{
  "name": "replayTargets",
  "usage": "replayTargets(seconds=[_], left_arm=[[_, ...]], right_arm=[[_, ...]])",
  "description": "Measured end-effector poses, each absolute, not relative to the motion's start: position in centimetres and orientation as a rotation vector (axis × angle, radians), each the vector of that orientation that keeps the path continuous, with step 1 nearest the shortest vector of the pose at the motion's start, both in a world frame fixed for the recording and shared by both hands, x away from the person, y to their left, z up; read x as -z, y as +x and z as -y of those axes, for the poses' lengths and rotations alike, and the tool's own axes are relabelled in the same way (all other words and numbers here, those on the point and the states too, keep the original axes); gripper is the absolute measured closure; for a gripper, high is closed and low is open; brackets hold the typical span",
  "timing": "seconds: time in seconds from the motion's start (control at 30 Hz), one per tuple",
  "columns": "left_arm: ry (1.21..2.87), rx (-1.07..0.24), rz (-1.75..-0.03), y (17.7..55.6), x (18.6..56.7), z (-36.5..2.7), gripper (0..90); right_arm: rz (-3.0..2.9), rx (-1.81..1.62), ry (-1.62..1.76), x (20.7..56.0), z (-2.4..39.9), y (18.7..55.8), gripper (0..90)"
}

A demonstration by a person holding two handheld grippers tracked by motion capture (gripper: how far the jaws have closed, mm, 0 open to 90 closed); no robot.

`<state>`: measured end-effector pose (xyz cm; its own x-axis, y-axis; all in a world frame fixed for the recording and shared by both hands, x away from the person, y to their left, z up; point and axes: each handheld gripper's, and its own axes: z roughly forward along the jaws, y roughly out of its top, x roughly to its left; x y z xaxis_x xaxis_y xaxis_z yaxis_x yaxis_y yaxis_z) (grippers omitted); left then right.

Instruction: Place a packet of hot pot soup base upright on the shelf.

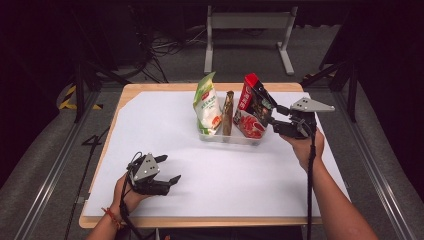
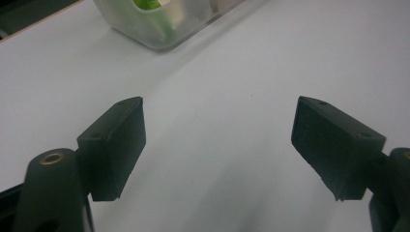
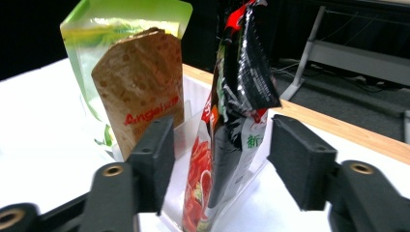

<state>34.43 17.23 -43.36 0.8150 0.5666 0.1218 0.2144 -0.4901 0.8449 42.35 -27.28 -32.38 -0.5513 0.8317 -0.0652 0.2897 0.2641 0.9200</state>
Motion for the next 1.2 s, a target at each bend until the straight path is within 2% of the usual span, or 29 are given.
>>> replayTargets(seconds=[0.1, 0.37, 0.7, 0.93, 1.2], left_arm=[[2.082, -0.483, -0.573, 34.5, 43.4, -17.2, 20.7], [2.082, -0.485, -0.572, 34.4, 43.4, -17.2, 20.8], [2.081, -0.490, -0.573, 34.4, 43.4, -17.1, 20.4], [2.084, -0.489, -0.572, 34.5, 43.4, -17.0, 20.3], [2.084, -0.492, -0.572, 34.4, 43.4, -17.1, 20.2]], right_arm=[[-1.986, -1.242, 0.996, 32.6, 27.1, 42.1, 35.0], [-1.994, -1.204, 0.998, 33.2, 27.3, 41.7, 29.3], [-2.025, -1.191, 0.916, 34.0, 27.9, 40.8, 27.1], [-2.024, -1.139, 0.869, 34.6, 28.0, 39.9, 21.0], [-2.053, -1.103, 0.825, 35.2, 28.4, 39.0, 18.9]])
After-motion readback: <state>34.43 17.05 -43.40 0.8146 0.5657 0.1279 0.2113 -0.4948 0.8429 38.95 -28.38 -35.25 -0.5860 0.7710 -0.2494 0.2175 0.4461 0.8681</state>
